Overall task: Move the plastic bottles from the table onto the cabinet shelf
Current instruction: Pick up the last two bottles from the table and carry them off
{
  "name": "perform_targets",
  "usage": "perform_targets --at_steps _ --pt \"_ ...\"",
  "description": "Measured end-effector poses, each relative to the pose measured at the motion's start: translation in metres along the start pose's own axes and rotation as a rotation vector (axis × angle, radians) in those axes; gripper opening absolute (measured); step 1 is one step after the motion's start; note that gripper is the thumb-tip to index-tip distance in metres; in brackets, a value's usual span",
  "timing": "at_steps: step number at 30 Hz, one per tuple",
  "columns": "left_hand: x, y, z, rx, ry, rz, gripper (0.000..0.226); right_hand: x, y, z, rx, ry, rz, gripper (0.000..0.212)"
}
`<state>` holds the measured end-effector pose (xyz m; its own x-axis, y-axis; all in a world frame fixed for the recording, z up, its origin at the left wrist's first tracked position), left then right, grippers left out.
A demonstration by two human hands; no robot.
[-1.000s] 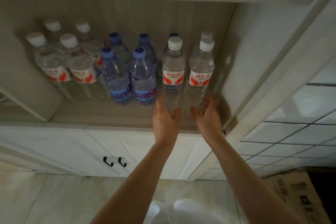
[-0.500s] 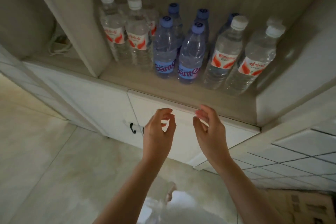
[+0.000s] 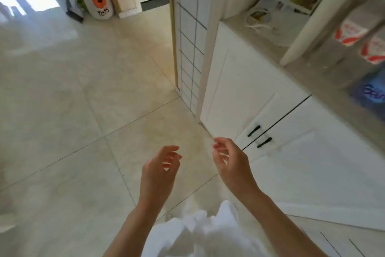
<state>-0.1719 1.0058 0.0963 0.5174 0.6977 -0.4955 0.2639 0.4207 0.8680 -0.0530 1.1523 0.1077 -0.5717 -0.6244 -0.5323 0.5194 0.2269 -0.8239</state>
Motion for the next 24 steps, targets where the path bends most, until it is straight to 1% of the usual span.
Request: perform_targets --at_steps 5,6,8,10,12,15,24 --pt "-0.095 -0.062 0.019 -0.118 0.159 -0.035 0.032 0.112 -0.053 0.007 -0.108 -0.251 0.067 0.028" --pt "-0.101 -0.067 0.019 -0.126 0.164 -0.043 0.031 0.118 -0.057 0.008 -0.118 -0.277 0.079 0.028" --pt "-0.142 -0.095 0.032 -0.203 0.266 -0.047 0.027 0.167 -0.079 0.012 -0.193 -0.399 0.135 0.028" --pt "-0.153 -0.104 0.032 -0.233 0.29 -0.056 0.023 0.18 -0.087 0.013 -0.226 -0.439 0.155 0.028" --pt "-0.181 -0.124 0.044 -0.334 0.398 -0.016 0.019 0.218 -0.104 0.015 -0.286 -0.555 0.212 0.028" --pt "-0.21 -0.137 0.057 -0.44 0.523 0.034 0.017 0.264 -0.13 0.013 -0.35 -0.694 0.289 0.029" --pt "-0.299 -0.174 0.093 -0.647 0.929 0.081 0.019 0.41 -0.226 0.039 -0.653 -1.048 0.411 0.033"
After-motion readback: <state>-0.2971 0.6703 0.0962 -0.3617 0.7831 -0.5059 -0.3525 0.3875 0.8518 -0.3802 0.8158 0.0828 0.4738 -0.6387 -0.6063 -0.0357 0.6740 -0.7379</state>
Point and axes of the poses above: each hand's wrist, its own z-axis away from the middle knuckle, its own x-axis out of the palm, y = z × x, the point moved 2 cm from there along -z, towards the middle knuckle, and after that the axes turned 3 degrees about x, right-handed, at the moved point
